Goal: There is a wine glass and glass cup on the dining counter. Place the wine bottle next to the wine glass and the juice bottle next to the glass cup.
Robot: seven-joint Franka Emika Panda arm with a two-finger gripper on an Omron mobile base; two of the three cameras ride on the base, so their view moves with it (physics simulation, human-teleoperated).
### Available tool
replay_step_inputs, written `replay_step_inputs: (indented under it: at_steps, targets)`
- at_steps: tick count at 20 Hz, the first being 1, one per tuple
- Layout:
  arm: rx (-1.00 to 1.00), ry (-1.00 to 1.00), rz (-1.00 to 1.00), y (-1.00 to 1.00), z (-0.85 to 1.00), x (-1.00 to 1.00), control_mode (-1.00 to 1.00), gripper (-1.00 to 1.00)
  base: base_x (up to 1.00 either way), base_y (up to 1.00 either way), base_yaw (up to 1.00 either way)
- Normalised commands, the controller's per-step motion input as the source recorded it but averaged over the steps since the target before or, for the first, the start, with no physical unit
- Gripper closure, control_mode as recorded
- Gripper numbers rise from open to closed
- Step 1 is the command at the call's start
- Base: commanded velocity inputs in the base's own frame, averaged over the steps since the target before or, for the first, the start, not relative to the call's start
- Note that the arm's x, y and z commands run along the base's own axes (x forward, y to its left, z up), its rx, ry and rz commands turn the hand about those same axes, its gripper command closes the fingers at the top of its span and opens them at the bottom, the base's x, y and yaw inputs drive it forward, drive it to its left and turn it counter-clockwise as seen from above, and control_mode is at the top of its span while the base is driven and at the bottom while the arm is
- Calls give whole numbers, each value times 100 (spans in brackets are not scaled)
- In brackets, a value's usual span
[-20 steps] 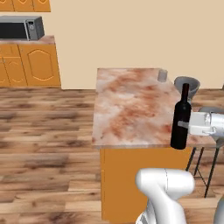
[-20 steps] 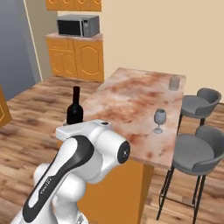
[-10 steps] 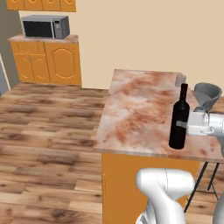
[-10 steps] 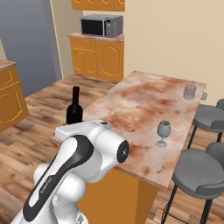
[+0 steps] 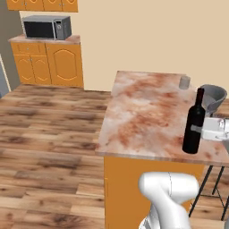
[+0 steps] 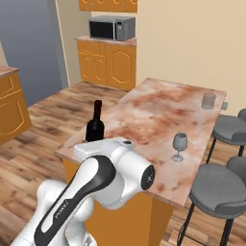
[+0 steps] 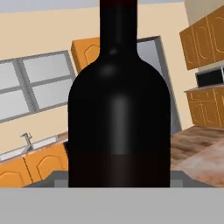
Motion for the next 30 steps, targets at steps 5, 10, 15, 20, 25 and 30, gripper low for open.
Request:
replay_step_inputs:
  at_steps: [5, 10, 15, 20, 25, 30]
  targets:
    - [-3, 0, -5, -100, -49, 3, -100, 100, 0, 0, 0]
    - [-10, -1, 0, -100, -37, 35, -100, 100, 0, 0, 0]
    - [-13, -6, 0, -96, -32, 43, -100, 100, 0, 0, 0]
    - [-6, 0, -2, -85, -33, 64, -100, 100, 0, 0, 0]
    - [0, 0, -2, -65, -48, 85, -100, 100, 0, 0, 0]
    - [0, 0, -7, -37, -65, 56, -100, 100, 0, 0, 0]
